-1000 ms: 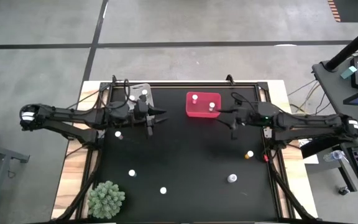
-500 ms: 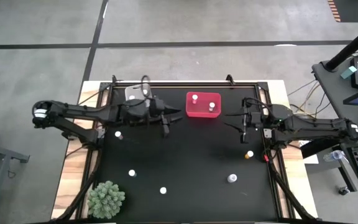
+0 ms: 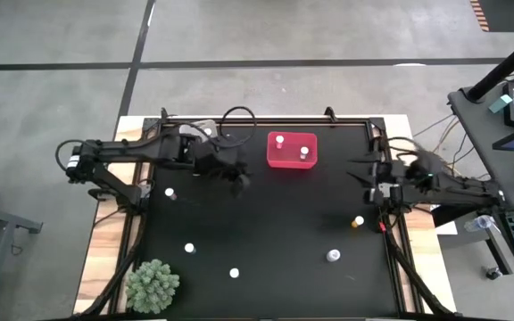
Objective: Pick and place medicine bottles into bin by pill shape (circle, oval)
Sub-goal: Put the blue capsule bottle into the gray bin
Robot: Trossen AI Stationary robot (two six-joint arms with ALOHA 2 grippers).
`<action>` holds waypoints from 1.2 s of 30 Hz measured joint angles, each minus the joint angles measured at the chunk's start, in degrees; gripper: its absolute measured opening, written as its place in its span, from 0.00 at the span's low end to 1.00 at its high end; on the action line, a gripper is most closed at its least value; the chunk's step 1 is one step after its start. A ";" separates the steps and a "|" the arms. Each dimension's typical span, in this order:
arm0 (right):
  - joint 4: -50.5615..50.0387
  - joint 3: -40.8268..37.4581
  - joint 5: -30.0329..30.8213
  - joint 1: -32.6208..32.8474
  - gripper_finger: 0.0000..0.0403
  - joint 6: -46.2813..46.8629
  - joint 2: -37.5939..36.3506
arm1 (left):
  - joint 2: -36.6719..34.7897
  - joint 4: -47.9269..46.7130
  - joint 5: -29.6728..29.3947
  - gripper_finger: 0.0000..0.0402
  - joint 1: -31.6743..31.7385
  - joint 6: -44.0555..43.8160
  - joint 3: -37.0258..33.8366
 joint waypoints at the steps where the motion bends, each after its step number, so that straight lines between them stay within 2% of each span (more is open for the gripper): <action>1: 0.18 0.00 0.00 0.00 0.33 -0.01 -0.40 | 0.03 -3.88 0.02 0.36 -0.04 -3.20 0.73; 7: -0.12 0.00 -0.01 0.00 0.33 -0.18 -0.22 | -0.60 -27.85 1.78 0.36 -2.28 -19.55 0.01; 11: 0.25 0.04 -0.01 0.00 0.33 0.13 -0.25 | -1.49 -35.33 2.74 0.36 -3.46 -25.47 -3.81; 20: 0.32 0.07 0.01 0.02 0.33 0.26 -0.30 | -8.54 -31.86 5.62 0.36 -2.58 -31.61 -20.64; 27: 0.73 0.07 0.01 0.02 0.33 0.24 -0.27 | -15.85 -24.79 7.54 0.36 0.10 -35.77 -34.74; 31: 0.73 0.09 0.02 0.02 0.33 0.22 -0.27 | -17.02 -24.79 7.69 0.36 1.37 -38.25 -39.96; 36: 0.75 0.09 0.03 0.02 0.33 0.20 -0.27 | -17.89 -22.47 7.65 0.37 1.68 -37.40 -43.20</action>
